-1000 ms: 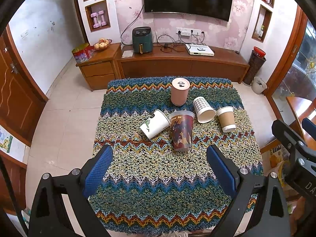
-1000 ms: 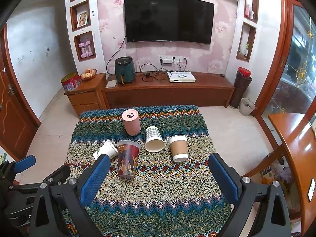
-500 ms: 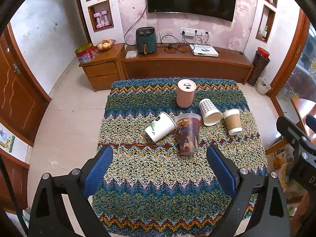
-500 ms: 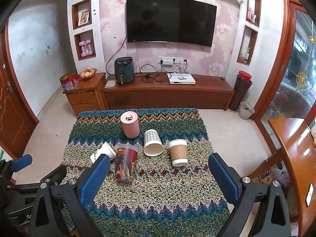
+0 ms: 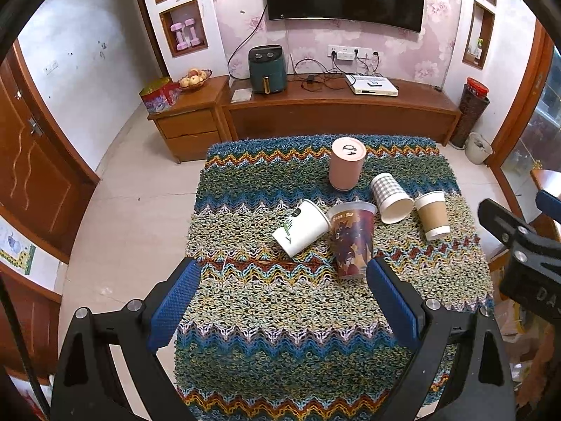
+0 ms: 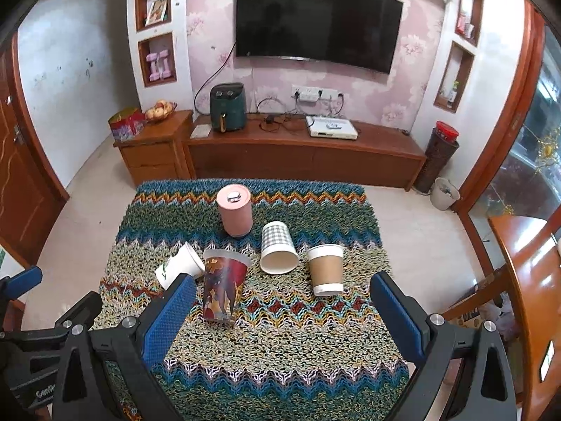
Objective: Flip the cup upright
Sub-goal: 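Move the right gripper over the upside-down pink tumbler and close on it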
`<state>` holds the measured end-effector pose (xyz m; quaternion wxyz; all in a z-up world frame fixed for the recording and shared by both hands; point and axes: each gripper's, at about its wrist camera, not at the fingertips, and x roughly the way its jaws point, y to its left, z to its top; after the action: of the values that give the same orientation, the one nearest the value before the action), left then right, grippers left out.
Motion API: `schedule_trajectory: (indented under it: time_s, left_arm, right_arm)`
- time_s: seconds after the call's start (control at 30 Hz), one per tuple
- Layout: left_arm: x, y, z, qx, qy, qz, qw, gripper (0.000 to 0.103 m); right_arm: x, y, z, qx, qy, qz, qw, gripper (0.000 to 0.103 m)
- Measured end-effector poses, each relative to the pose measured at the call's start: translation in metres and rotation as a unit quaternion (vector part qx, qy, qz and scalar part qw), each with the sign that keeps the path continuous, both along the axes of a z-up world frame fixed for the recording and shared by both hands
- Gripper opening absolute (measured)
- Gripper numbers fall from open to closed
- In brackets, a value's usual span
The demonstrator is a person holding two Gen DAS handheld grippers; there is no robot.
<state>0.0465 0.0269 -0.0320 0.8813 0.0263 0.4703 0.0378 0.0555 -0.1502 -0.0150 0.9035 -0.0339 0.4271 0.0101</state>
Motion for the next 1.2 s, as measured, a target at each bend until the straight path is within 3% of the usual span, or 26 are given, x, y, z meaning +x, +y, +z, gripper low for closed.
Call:
schedule_trajectory:
  time_s: [0.33,0.7,1.2]
  left_arm:
    - [0.014,0.013,-0.021,-0.001,0.018,0.014,0.9997,0.097]
    - [0.038,0.032,-0.049,-0.004,0.047,0.029,0.9985,0.097]
    - [0.069,0.051,-0.086,-0.012,0.079,0.040,0.9961,0.097]
  right_arm:
    - [0.055,0.014,-0.032,-0.006,0.034,0.006,0.999,0.100]
    - [0.133,0.060,-0.087,-0.032,0.096,0.072,0.992,0.100]
    - [0.225,0.084,-0.140,-0.049,0.098,0.066,0.992,0.100]
